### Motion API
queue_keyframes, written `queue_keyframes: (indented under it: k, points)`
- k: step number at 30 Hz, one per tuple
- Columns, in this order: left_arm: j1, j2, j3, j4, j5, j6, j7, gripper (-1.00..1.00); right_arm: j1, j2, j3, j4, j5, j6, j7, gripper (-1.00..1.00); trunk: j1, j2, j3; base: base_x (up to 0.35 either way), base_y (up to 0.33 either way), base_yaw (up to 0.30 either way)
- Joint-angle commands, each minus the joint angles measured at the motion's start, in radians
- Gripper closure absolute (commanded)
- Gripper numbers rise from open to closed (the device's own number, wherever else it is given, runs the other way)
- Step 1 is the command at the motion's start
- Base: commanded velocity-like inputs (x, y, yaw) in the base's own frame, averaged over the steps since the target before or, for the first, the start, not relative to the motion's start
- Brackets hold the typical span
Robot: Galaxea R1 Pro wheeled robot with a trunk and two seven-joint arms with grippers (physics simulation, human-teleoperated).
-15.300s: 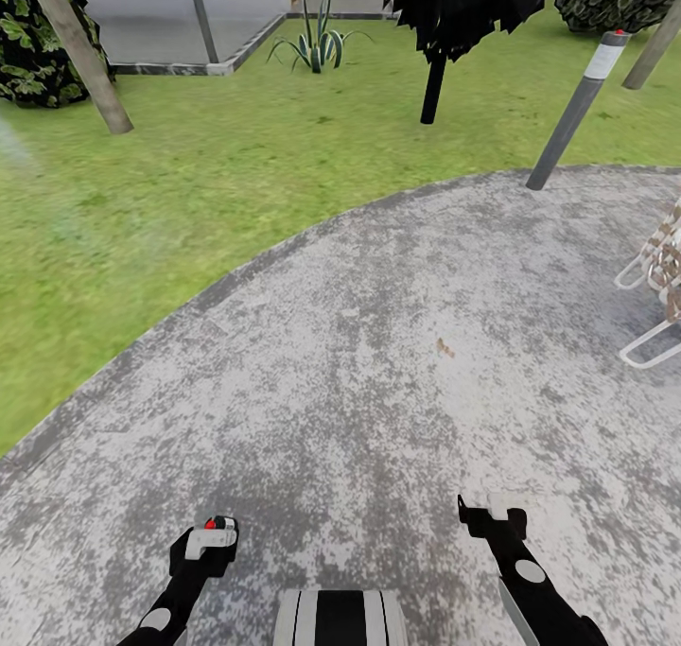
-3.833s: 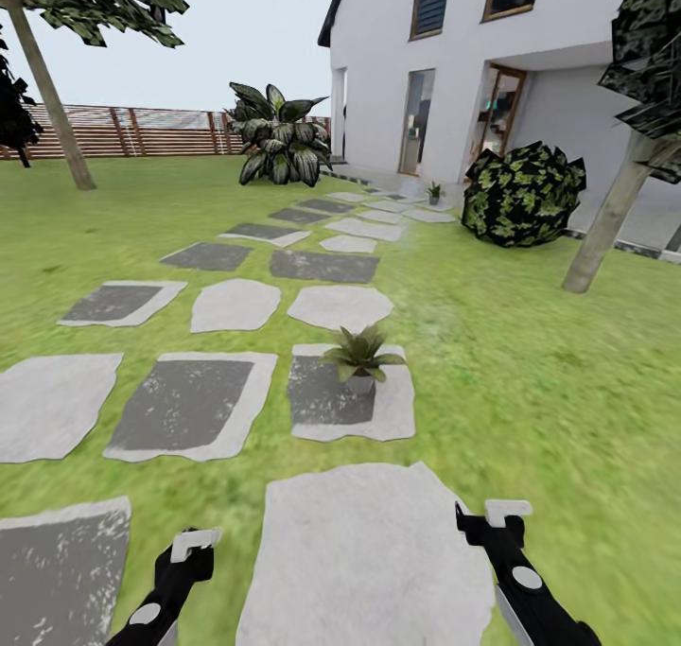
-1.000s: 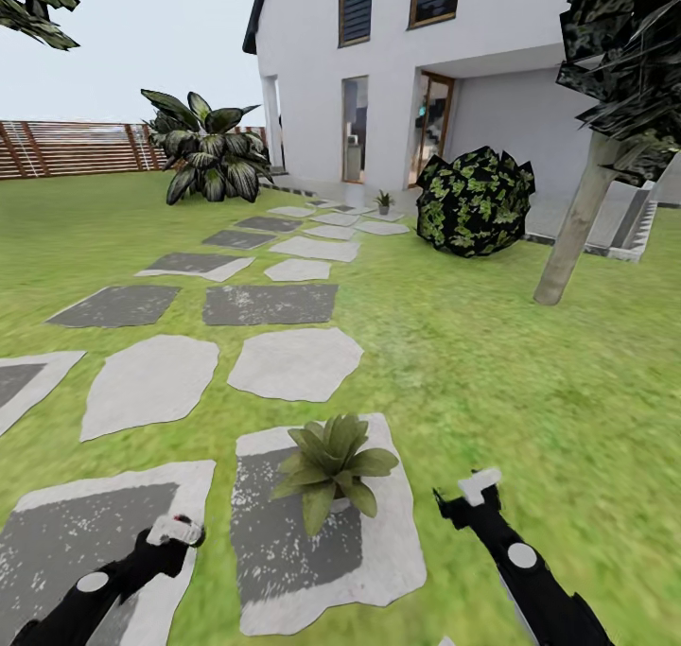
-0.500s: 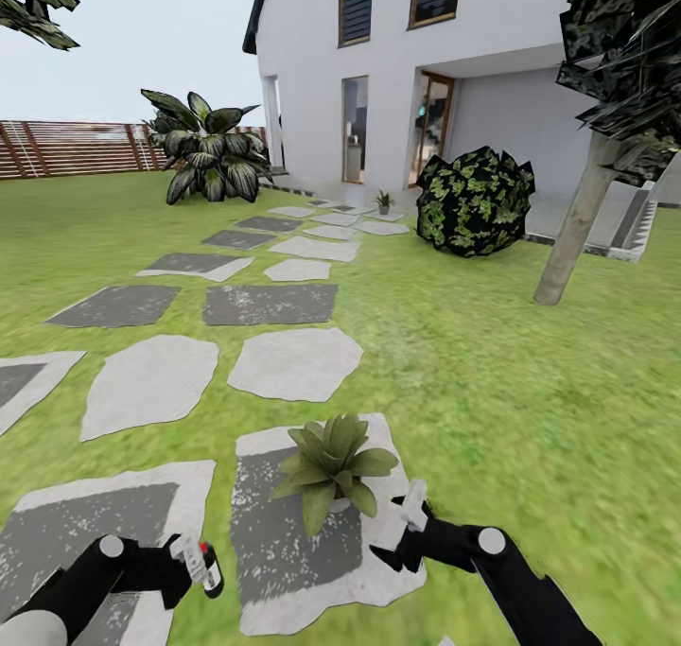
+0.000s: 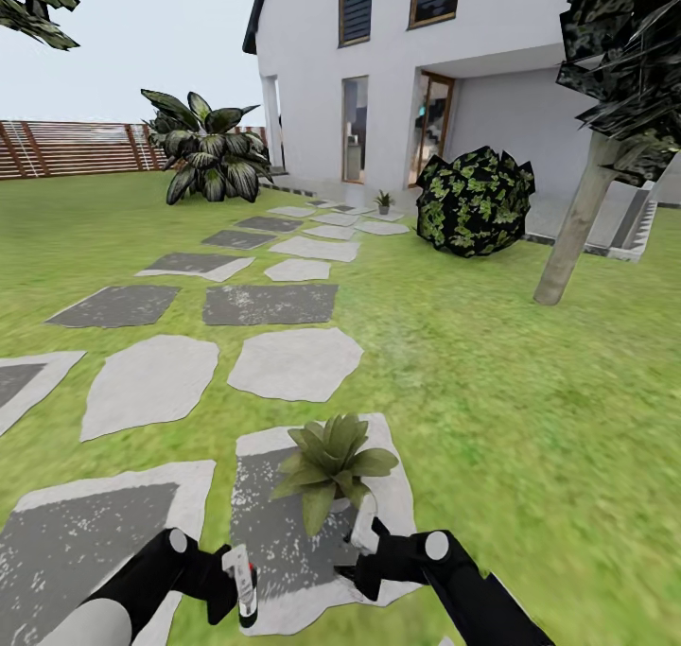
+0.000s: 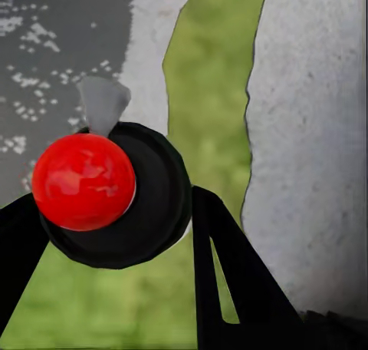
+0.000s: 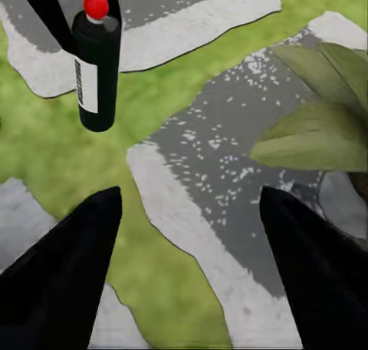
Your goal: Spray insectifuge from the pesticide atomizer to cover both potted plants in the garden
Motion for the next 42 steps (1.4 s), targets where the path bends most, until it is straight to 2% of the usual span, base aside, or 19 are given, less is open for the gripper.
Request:
queue_keyframes:
  k: [1,2,3,5,11,15,21,28,36,42]
  points:
    - [0.0,-0.002,0.003,-0.001,-0.011,-0.006,-0.004,1.0,-0.002,0.001,0.001,-0.005,0.006,0.011,0.004,1.0,0.0,0.0,-0.001,0.0,0.0,0.0]
    - [0.001,-0.004,0.004,-0.001,-0.013,-0.008,-0.004,1.0,-0.003,0.002,0.002,-0.009,0.006,0.014,0.005,1.0,0.0,0.0,-0.001,0.0,0.0,0.0]
    - [0.001,-0.019,0.003,-0.001,-0.015,-0.015,-0.005,1.0,-0.013,0.002,0.004,-0.02,0.008,0.02,0.005,1.0,0.0,0.0,-0.001,0.0,0.0,0.0]
    - [0.001,-0.031,-0.002,-0.001,-0.016,-0.024,-0.005,1.0,-0.017,0.002,0.004,-0.021,0.008,0.021,0.005,1.0,0.0,0.0,-0.001,0.0,0.0,0.0]
    - [0.0,-0.072,-0.074,-0.002,-0.016,-0.055,-0.002,1.0,-0.053,0.004,0.004,-0.02,0.005,0.023,0.009,1.0,0.0,0.0,-0.001,0.0,0.0,0.0]
    - [-0.002,-0.097,-0.083,-0.003,-0.017,-0.056,0.0,1.0,-0.062,0.008,0.004,-0.021,0.006,0.023,0.038,1.0,0.0,0.0,-0.001,0.0,0.0,0.0]
    - [-0.003,-0.129,-0.086,-0.026,-0.018,-0.054,-0.002,1.0,-0.072,0.019,0.004,-0.015,0.008,0.023,0.046,1.0,0.0,0.0,-0.001,0.0,0.0,0.0]
    - [-0.015,-0.144,-0.086,-0.04,-0.017,-0.056,-0.007,1.0,-0.073,0.019,0.005,-0.013,0.008,0.023,0.051,1.0,0.0,0.0,-0.001,0.0,0.0,0.0]
    - [-0.055,-0.147,-0.086,-0.04,-0.016,-0.058,-0.065,1.0,-0.073,0.019,0.004,-0.013,0.017,0.023,0.075,1.0,0.0,0.0,-0.001,0.0,0.0,0.0]
    - [-0.062,-0.149,-0.085,-0.04,-0.01,-0.06,-0.088,1.0,-0.073,0.019,0.004,-0.013,0.017,0.023,0.075,1.0,0.0,0.0,-0.001,0.0,0.0,0.0]
